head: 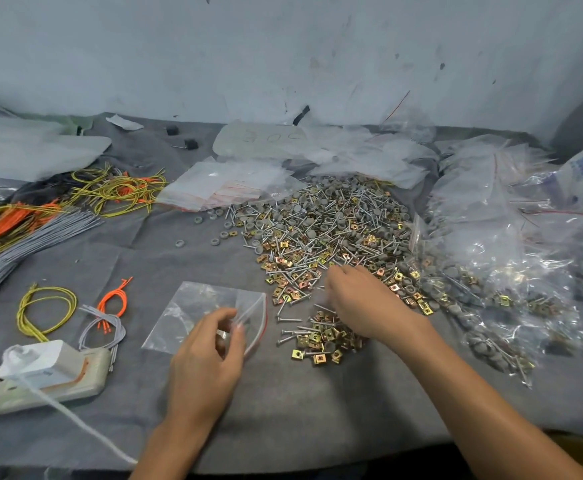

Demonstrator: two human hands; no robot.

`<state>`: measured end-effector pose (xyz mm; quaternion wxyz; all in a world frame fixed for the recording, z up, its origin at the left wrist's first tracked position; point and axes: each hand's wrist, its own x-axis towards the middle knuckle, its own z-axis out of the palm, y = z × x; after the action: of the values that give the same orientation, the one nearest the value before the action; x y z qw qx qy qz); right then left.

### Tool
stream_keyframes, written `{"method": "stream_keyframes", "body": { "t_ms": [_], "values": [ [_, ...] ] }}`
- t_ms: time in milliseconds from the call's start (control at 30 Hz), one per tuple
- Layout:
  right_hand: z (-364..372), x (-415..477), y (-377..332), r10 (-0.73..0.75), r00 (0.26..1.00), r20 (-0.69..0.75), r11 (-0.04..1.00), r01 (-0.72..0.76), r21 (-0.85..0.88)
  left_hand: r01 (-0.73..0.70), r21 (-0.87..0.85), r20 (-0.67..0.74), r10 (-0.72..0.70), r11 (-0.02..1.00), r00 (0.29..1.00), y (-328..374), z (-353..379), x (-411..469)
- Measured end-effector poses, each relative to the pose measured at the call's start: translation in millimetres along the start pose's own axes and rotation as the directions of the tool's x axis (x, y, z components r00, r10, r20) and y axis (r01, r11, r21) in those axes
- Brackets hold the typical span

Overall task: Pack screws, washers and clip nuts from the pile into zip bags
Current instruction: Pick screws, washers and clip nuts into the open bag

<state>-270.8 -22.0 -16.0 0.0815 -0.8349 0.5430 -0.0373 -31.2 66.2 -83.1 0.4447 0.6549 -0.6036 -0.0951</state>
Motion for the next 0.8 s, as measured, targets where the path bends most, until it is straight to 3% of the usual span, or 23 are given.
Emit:
{"method": "stream_keyframes", "body": {
  "t_ms": [133, 267, 433, 600, 700, 800],
  "values": [
    [-6, -16, -48, -0.086, 0.996, -0.023, 0.952, 0.088, 0.293, -0.035, -0.013, 0.002, 0.035, 0.999, 0.999, 2, 2, 3],
    [14, -14, -94, -0.188, 0.977, -0.099, 0.963, 0.204, 0.179, -0.007, -0.024, 0.007, 0.007, 1.000, 1.000, 1, 2, 5],
    [37, -10, -104, -0.132, 0.984, -0.124, 0.973, 0.152, 0.173, 0.071, -0.093, -0.022, -0.074, 0.993, 0.997, 0, -2, 9],
    [46, -4, -107, -0.061, 0.969, -0.237, 0.971, 0.113, 0.212, 0.045, -0.124, 0.024, -0.042, 0.991, 0.999, 4, 1, 9],
    [44, -6, -97, -0.069, 0.957, -0.281, 0.911, 0.176, 0.373, 0.066, -0.182, 0.029, -0.061, 0.981, 0.998, 3, 1, 9],
    [34, -10, -68, 0.038, 0.942, -0.334, 0.871, 0.133, 0.473, 0.088, -0.185, 0.037, -0.083, 0.979, 0.996, 2, 1, 10]
  ]
}}
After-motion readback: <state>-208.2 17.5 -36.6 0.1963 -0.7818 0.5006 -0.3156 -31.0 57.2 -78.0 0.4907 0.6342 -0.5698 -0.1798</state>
